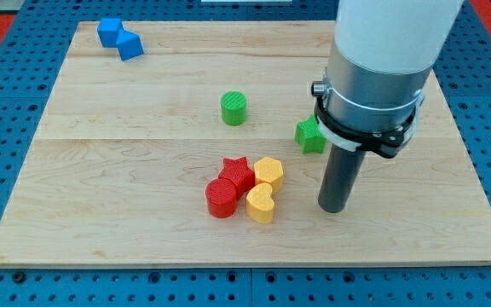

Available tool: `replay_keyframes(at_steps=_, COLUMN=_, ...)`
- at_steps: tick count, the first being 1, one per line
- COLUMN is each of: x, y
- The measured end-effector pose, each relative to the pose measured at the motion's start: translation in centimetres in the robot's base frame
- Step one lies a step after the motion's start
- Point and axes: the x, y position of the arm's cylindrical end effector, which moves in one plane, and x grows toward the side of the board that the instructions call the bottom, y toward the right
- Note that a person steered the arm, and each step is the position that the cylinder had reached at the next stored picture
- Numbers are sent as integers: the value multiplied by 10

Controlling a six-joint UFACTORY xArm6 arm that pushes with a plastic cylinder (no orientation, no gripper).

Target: Move your arm towards the center right of the board

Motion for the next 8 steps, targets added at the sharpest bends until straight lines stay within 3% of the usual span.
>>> replay_keyframes(at_steps=8, x=-15, y=67)
